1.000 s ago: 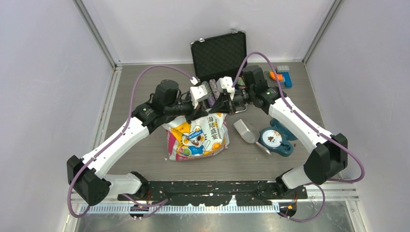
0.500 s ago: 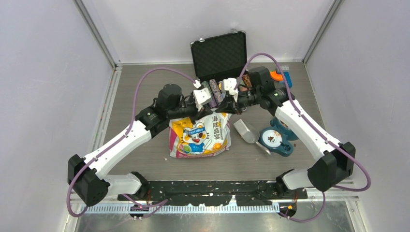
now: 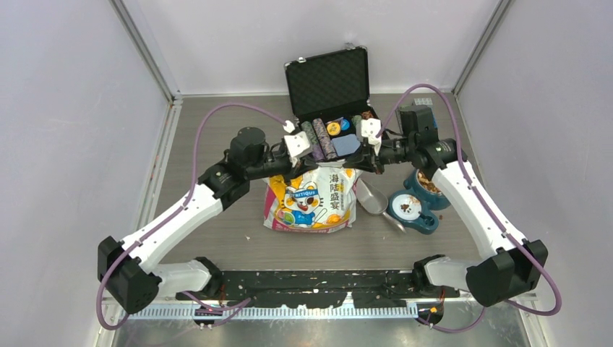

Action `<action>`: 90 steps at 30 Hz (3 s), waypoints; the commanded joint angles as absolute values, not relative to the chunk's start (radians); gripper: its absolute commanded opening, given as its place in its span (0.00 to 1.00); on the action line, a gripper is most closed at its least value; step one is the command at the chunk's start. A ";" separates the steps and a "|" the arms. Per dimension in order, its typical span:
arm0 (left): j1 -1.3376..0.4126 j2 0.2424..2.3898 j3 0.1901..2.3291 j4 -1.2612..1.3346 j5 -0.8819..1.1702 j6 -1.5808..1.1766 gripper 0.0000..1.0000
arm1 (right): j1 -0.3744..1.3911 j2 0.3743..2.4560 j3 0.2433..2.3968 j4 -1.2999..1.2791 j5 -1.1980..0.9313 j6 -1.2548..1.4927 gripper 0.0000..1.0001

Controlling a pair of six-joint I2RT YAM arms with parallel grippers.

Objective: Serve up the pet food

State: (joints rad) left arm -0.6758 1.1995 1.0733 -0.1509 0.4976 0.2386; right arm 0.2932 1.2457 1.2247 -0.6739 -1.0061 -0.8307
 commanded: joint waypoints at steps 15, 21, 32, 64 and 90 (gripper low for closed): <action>-0.394 1.005 0.945 -0.291 -0.047 0.253 0.00 | 0.114 1.129 1.228 -0.794 -0.775 -0.865 0.05; -0.367 0.980 0.934 -0.303 -0.106 0.245 0.00 | 0.112 1.105 1.215 -0.792 -0.800 -0.877 0.05; -0.367 0.961 0.945 -0.239 0.327 0.207 0.89 | 0.148 1.112 1.225 -0.802 -1.008 -0.948 0.38; -0.336 1.463 1.400 -0.507 1.008 0.436 0.85 | 0.388 1.444 1.524 -0.877 -0.858 -0.881 0.29; -0.327 1.355 1.348 -0.652 1.096 0.567 0.00 | 0.375 1.445 1.731 -1.144 -1.027 -1.001 0.05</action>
